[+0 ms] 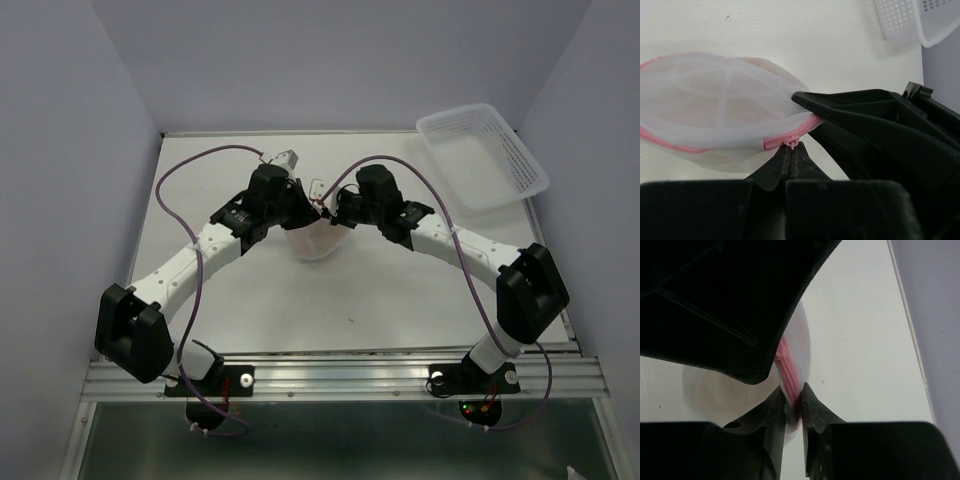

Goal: Place the bra in the laundry bag and zip it closed

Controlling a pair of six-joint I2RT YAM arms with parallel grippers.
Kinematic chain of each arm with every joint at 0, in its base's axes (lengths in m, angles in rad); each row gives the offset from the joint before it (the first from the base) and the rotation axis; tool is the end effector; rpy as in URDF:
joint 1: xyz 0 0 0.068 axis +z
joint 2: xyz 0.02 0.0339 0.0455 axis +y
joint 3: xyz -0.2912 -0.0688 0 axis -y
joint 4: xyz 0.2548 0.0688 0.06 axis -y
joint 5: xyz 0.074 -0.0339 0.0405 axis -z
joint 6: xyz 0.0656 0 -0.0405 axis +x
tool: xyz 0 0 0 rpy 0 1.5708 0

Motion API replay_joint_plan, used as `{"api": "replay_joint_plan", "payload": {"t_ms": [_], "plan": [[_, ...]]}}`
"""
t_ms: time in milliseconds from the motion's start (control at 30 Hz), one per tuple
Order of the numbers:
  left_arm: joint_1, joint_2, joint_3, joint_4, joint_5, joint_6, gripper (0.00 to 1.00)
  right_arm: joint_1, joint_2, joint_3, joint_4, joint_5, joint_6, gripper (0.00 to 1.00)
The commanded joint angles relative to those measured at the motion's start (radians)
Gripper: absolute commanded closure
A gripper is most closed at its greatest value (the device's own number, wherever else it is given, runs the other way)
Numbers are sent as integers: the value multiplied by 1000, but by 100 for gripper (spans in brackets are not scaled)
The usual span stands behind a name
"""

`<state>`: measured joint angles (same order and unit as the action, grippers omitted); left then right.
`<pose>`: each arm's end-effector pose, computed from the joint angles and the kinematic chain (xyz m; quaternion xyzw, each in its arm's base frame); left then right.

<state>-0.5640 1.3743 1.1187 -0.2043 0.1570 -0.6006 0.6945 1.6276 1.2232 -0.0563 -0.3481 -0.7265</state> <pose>0.2896 -0.1953 0.3311 0.0258 0.8477 -0.3448 0.4024 0.3053 0.2834 0.2988 -0.6151 0.5750 0.1389 0.5213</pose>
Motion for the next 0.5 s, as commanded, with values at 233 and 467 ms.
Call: {"api": "replay_joint_plan", "payload": {"t_ms": [233,467], "plan": [[7,-6,-25,-36,-86,32,100,7,-18,27,13,30,-53,99],[134,-67,-128,-24,-65,7,100,-13,-64,-22,44,21,-56,99]]}}
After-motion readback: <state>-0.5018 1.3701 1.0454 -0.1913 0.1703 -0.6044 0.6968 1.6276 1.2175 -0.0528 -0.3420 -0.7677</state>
